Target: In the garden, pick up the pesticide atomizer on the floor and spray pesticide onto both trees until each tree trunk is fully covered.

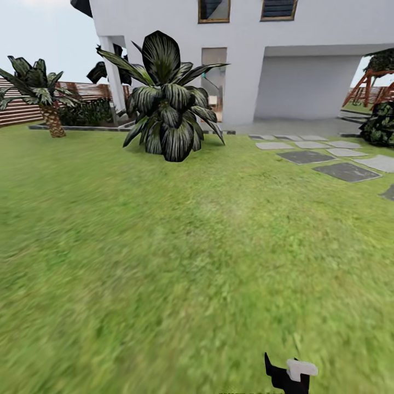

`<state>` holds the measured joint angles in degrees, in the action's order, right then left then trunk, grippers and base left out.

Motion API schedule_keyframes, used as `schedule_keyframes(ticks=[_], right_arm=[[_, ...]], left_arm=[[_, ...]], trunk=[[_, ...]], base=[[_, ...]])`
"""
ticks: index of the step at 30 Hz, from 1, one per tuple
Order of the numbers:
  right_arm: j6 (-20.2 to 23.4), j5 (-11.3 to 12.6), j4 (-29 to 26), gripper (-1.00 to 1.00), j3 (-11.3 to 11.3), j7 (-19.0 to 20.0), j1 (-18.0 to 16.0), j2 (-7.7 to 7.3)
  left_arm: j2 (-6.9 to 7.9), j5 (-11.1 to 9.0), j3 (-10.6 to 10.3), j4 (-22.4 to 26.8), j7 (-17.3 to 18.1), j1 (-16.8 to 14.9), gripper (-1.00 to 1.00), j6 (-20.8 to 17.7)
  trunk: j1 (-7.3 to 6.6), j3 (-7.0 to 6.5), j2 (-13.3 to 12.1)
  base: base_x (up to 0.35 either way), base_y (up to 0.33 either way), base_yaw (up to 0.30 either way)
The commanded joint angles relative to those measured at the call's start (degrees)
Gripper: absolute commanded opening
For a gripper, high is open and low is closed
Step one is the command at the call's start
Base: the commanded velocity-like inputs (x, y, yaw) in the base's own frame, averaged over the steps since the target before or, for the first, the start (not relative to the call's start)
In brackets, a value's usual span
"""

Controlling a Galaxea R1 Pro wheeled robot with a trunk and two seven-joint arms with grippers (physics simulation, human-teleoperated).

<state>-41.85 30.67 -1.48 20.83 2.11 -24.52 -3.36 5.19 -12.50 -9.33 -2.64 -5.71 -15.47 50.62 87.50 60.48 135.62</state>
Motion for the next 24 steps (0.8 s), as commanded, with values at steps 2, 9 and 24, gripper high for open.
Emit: schedule_keyframes(ticks=[2, 9, 24], right_arm=[[0.0, 0.0, 0.0, 1.0, 0.0, 0.0, 0.0, 0.01], [0.0, 0.0, 0.0, 1.0, 0.0, 0.1, 0.0, 0.02], [0.0, 0.0, 0.1, 1.0, -0.1, 0.0, 0.0, -0.07]], left_arm=[[0.0, 0.0, 0.0, 0.0, 0.0, 0.0, -1.0, 0.0], [0.0, 0.0, 0.0, 0.0, 0.0, 0.0, -1.0, 0.0], [-0.08, 0.1, 0.0, 0.0, 0.1, 0.0, -1.0, 0.0]], trunk=[[0.0, 0.0, 0.0], [0.0, 0.0, 0.0], [0.0, 0.0, 0.0]], base=[[0.0, 0.0, -0.3], [0.0, 0.0, -0.3], [0.0, 0.0, -0.3]])
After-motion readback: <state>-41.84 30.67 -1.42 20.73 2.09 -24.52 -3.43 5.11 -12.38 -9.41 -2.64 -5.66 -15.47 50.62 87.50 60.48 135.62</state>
